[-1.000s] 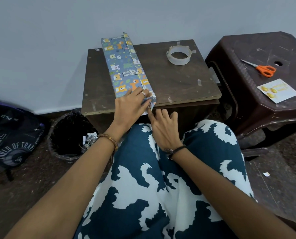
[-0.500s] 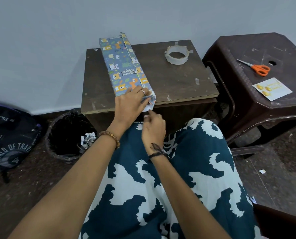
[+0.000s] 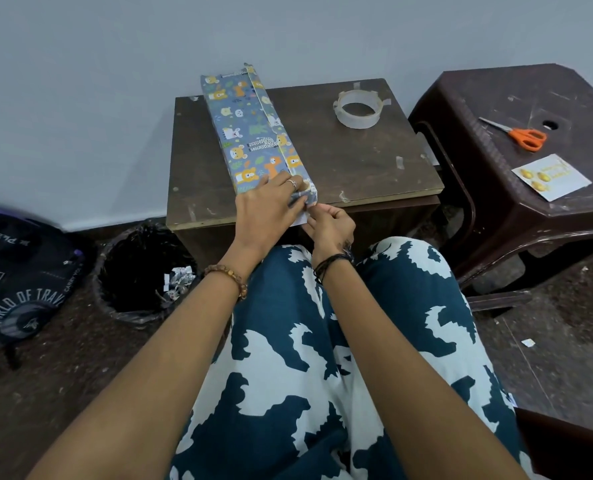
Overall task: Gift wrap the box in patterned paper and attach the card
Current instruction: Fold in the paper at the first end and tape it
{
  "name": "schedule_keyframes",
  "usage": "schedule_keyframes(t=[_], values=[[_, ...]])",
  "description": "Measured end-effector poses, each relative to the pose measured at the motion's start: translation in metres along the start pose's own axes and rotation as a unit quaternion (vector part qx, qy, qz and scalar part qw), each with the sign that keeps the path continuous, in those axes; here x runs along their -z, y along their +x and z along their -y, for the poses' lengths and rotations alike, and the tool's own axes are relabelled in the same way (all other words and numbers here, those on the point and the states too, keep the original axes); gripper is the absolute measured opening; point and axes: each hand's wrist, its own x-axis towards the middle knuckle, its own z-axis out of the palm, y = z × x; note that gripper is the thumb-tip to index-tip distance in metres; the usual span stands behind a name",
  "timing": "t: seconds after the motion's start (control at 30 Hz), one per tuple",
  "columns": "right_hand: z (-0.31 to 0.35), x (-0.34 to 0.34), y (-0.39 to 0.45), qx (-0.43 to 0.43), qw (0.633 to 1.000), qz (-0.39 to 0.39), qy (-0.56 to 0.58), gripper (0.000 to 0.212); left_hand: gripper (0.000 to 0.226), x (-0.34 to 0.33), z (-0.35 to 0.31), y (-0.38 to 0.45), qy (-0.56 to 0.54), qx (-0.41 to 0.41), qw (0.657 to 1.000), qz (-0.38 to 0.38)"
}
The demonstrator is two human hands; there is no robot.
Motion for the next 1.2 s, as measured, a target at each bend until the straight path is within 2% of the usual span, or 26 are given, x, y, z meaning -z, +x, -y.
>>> schedule_keyframes(t=[0.23,0.33,0.57,0.73,0.93,1.07,1.2], values=[[-0.007,-0.011,-0.001,0.025,0.998,-0.054,0.012,0.024,0.020,0.000,0.000,-0.001,0.015,-0.003,1.000,-0.001],[-0.006,-0.007,-0.003,0.002,0.998,-0.030,0.061,0.024,0.018,-0.003,-0.001,-0.002,0.077,-0.016,0.997,-0.001],[0.002,0.001,-0.006,-0.054,0.987,0.025,0.147,0.029,0.012,-0.019,-0.001,-0.004,0.177,-0.081,0.978,-0.071],[0.009,0.005,-0.006,-0.068,0.982,0.051,0.166,0.037,0.012,-0.022,0.000,-0.005,0.138,-0.094,0.984,-0.068],[0.020,0.003,-0.004,-0.069,0.981,0.076,0.165,0.043,0.008,-0.007,-0.002,-0.006,0.082,-0.057,0.994,-0.035],[0.021,0.003,-0.005,-0.056,0.983,0.084,0.156,0.044,0.025,0.001,0.004,-0.008,0.021,-0.057,0.998,0.020],[0.019,0.010,-0.004,-0.016,0.987,0.096,0.125,0.041,0.037,0.009,0.001,-0.006,0.031,-0.058,0.997,0.038]])
